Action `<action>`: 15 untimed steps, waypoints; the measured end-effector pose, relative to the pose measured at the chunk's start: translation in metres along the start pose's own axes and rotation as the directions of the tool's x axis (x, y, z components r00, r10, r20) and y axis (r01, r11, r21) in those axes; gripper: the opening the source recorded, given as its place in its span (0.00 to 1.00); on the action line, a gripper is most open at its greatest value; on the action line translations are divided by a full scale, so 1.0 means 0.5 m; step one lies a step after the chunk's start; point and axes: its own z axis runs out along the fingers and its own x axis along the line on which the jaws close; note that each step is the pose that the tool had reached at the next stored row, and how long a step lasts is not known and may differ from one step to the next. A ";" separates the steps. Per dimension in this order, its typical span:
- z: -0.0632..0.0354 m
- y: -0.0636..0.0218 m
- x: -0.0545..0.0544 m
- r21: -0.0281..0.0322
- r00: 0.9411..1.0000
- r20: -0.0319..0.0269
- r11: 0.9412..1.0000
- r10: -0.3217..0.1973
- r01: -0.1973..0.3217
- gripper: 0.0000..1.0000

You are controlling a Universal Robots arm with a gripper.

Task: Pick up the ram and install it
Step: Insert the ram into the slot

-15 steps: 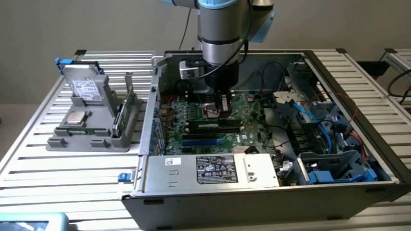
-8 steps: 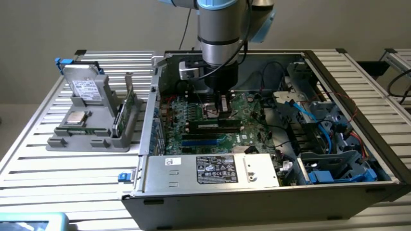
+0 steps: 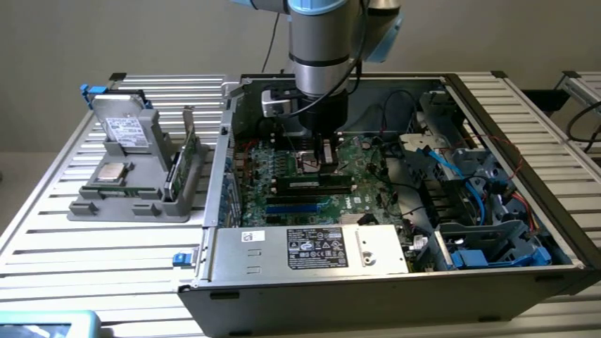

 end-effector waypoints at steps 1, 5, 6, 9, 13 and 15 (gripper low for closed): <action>0.000 0.001 0.000 0.000 1.000 0.000 1.000 0.000 0.000 0.13; 0.001 0.002 0.000 0.001 1.000 0.001 1.000 0.000 0.000 0.13; 0.001 0.002 0.000 0.002 1.000 0.001 1.000 0.000 0.000 0.13; 0.001 0.003 0.000 0.004 1.000 0.001 1.000 0.001 -0.001 0.13; 0.002 0.004 0.000 0.005 1.000 0.001 1.000 0.001 -0.001 0.13; 0.002 0.004 0.000 0.006 1.000 0.001 1.000 0.001 -0.001 0.13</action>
